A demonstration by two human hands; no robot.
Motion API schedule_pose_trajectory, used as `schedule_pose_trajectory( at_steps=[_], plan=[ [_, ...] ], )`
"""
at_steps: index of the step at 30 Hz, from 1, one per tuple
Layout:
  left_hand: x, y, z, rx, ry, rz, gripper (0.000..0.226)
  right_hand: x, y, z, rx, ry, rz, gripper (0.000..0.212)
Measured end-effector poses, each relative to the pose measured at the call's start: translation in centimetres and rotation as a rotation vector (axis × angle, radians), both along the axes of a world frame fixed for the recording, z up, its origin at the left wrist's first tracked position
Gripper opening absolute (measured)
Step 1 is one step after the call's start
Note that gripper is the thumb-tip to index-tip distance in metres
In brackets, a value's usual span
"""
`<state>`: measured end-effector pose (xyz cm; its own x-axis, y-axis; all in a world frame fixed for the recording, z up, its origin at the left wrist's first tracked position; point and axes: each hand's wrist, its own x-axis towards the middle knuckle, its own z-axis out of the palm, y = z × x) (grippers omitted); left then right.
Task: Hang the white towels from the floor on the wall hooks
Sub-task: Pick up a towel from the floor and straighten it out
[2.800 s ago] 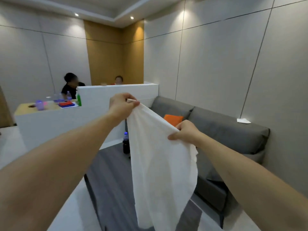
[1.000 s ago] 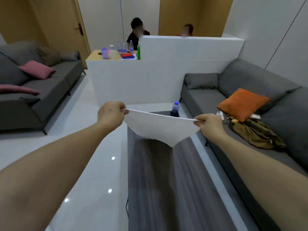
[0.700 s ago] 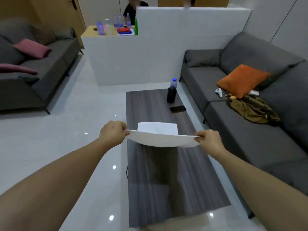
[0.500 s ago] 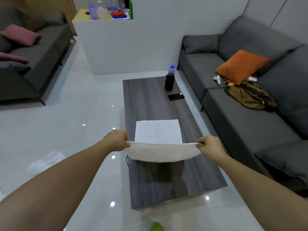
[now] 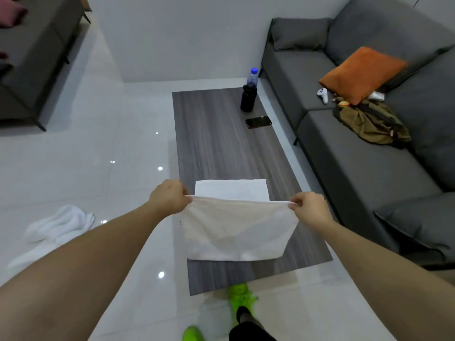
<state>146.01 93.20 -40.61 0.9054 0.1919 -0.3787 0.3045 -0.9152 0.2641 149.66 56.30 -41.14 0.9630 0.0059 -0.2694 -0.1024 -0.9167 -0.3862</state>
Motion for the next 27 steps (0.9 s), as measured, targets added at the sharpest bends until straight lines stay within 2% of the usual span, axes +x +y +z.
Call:
schedule_pose_trajectory(
  at_steps=[7,12,18,22,25,27],
  plan=[
    [9.1,-0.2,-3.7,0.012,-0.003,0.114,0.018,11.7,1.4,-3.8,-0.042,0.036,0.036,0.014],
    [12.8,-1.3,-8.8,-0.054,-0.021,0.249,0.026,17.4,2.9,-9.6,-0.024,0.117,-0.016,0.028],
    [6.7,-4.8,-18.2,-0.129,0.299,0.267,0.027,10.9,3.0,-18.6,0.028,0.424,0.032,0.026],
    [1.9,-7.3,-23.4,-0.185,0.396,0.210,0.023,4.0,2.8,-24.1,0.020,0.572,0.153,0.024],
    [-0.9,-9.0,-26.4,-0.167,0.399,0.072,0.025,0.0,3.1,-27.4,-0.028,0.584,0.321,0.020],
    [-2.2,-9.7,-27.7,-0.097,0.384,-0.072,0.027,-1.6,3.2,-28.9,-0.094,0.467,0.517,0.011]
  ],
)
